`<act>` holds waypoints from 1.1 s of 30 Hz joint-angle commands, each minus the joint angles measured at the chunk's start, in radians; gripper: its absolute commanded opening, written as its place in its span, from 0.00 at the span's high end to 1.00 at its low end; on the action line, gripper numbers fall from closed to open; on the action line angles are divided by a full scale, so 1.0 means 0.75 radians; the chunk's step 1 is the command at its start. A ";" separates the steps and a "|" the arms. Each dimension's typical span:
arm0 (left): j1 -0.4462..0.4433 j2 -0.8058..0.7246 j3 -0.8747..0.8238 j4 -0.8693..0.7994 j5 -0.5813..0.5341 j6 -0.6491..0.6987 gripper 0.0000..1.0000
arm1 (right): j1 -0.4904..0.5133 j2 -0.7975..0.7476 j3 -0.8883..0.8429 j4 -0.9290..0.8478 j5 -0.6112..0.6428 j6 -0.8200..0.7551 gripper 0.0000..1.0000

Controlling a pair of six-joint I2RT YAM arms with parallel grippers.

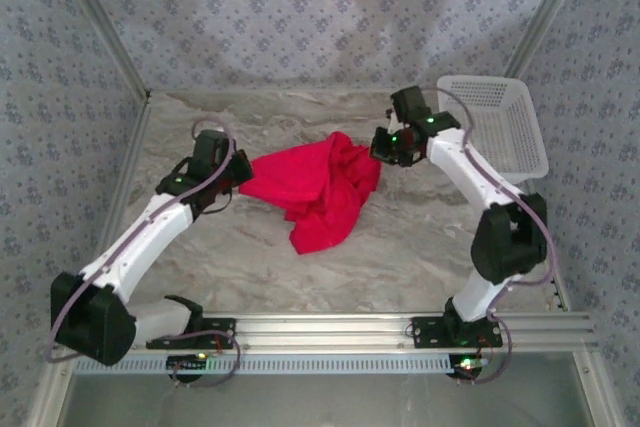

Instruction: Fold the inside-out t-shirt

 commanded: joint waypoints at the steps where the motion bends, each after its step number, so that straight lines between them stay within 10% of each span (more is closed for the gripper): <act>1: 0.091 -0.099 0.102 -0.218 -0.055 0.038 1.00 | -0.055 -0.136 0.164 -0.179 0.012 -0.063 1.00; 10: 0.469 -0.146 0.363 -0.422 -0.024 0.142 1.00 | -0.243 -0.133 0.475 -0.272 -0.080 -0.087 1.00; 21: 0.548 0.794 1.008 -0.495 0.161 0.266 1.00 | -0.309 0.539 0.957 -0.277 -0.124 0.029 0.88; 25: 0.544 0.945 1.189 -0.647 0.162 0.303 0.34 | -0.295 0.802 1.371 -0.525 -0.073 0.028 0.54; 33: 0.332 0.665 0.547 -0.348 0.276 0.291 0.27 | -0.083 0.470 0.577 -0.286 -0.045 -0.057 0.42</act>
